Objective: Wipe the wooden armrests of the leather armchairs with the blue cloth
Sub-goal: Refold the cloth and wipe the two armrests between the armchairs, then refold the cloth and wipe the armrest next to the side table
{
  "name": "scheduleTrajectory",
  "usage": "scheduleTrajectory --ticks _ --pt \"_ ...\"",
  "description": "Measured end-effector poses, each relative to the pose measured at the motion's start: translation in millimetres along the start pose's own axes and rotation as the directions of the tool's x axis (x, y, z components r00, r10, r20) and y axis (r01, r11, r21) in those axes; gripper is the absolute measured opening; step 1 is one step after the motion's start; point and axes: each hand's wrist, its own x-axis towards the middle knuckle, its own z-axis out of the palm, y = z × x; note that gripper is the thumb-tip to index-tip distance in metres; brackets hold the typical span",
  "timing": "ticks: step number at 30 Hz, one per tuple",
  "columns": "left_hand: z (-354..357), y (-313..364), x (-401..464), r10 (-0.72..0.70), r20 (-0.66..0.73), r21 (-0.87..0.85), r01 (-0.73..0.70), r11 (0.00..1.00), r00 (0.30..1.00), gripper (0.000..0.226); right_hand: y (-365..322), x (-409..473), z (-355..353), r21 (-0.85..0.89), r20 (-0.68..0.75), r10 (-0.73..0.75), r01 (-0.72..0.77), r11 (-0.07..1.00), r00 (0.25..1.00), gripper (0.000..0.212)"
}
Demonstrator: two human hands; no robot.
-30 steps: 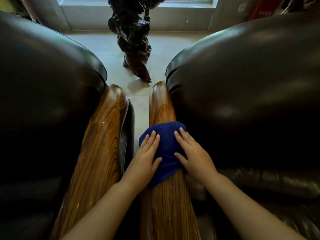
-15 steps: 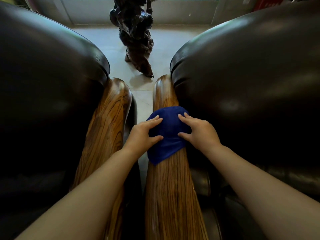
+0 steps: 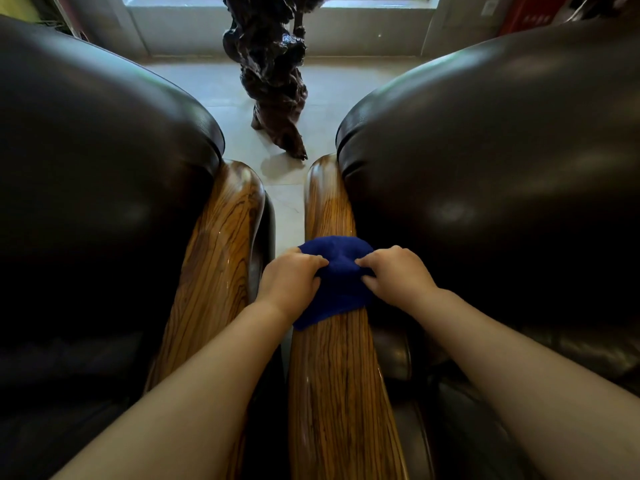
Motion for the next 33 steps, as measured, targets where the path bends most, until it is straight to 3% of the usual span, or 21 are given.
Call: scheduleTrajectory --ticks 3,5,8,15,25,33 --pt "-19 11 -6 0.044 0.172 -0.006 -0.044 0.999 0.984 0.029 9 -9 -22 0.212 0.258 0.022 -0.079 0.974 0.966 0.018" --pt "-36 18 -10 0.032 0.25 -0.058 -0.018 0.998 0.968 0.025 12 -21 -36 0.332 0.297 0.029 -0.132 0.934 0.954 0.019" --pt "-64 28 -14 -0.028 0.305 -0.213 0.096 0.972 0.952 0.024 12 -38 -61 0.47 0.276 0.034 -0.166 0.867 0.961 0.018" --pt "-158 100 -20 0.059 0.356 -0.356 0.076 0.932 0.933 0.019 5 -102 -169 0.549 0.206 0.073 -0.177 0.817 0.976 0.02" --pt "-289 285 -45 0.312 0.398 -0.304 -0.197 0.932 0.863 0.023 20 -269 -357 0.496 0.098 0.146 -0.176 0.85 0.984 0.028" --pt "-308 489 -119 0.512 0.378 -0.237 -0.455 0.859 0.771 0.034 83 -473 -436 0.508 -0.022 0.22 -0.178 0.843 0.975 0.03"
